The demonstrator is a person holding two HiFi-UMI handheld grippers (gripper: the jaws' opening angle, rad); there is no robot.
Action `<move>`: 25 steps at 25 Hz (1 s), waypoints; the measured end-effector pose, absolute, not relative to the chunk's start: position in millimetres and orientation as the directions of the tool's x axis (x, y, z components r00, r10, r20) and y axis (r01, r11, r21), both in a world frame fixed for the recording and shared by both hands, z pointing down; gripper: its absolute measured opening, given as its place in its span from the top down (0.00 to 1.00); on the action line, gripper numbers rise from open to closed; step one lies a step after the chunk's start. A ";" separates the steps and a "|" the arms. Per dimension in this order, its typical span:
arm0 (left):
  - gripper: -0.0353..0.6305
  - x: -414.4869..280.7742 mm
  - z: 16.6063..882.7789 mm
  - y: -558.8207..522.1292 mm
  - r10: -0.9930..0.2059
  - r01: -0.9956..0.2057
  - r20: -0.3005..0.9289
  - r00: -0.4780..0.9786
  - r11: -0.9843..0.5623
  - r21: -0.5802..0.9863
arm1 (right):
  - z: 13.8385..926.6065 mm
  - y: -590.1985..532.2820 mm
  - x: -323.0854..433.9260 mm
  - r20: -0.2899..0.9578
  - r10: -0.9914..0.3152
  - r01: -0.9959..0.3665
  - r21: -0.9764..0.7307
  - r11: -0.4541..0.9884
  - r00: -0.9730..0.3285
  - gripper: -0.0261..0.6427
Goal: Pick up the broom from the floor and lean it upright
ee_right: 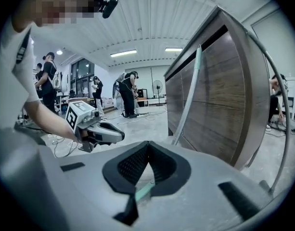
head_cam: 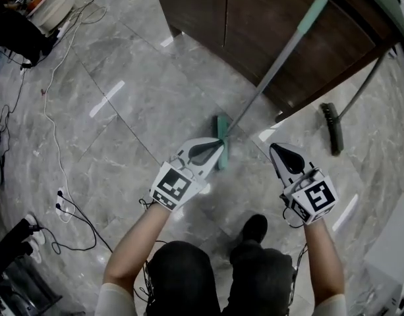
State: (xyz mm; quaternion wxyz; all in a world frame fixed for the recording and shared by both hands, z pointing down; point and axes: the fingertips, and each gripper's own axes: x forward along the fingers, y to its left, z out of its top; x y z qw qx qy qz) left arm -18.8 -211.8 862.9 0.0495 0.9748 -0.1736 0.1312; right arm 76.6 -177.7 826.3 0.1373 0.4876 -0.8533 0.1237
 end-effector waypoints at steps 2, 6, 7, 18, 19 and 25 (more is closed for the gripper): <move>0.93 -16.7 840.3 -206.7 -0.319 -0.356 0.288 0.903 -0.931 0.085 | 801.3 -171.9 78.3 0.376 -0.791 -0.869 -0.093 0.486 -0.483 0.96; 0.93 -19.6 762.0 -191.0 -0.333 -0.382 0.275 0.902 -0.912 0.148 | 731.4 -156.0 80.0 0.433 -0.767 -0.870 -0.095 0.484 -0.474 0.96; 0.93 -21.6 739.7 -187.0 -0.341 -0.392 0.267 0.901 -0.905 0.168 | 710.7 -152.6 81.9 0.443 -0.761 -0.870 -0.101 0.482 -0.473 0.96; 0.93 -40.0 482.5 -162.9 -0.376 -0.447 0.328 0.867 -0.877 0.175 | 490.3 -118.9 88.9 0.516 -0.745 -0.904 -0.180 0.387 -0.422 0.96; 0.93 -42.7 460.3 -157.9 -0.381 -0.456 0.334 0.862 -0.870 0.186 | 468.7 -113.6 85.5 0.518 -0.745 -0.905 -0.194 0.377 -0.421 0.96; 0.93 -38.1 325.5 -144.6 -0.400 -0.491 0.353 0.846 -0.843 0.221 | 332.9 -112.8 97.5 0.498 -0.753 -0.902 -0.201 0.383 -0.431 0.96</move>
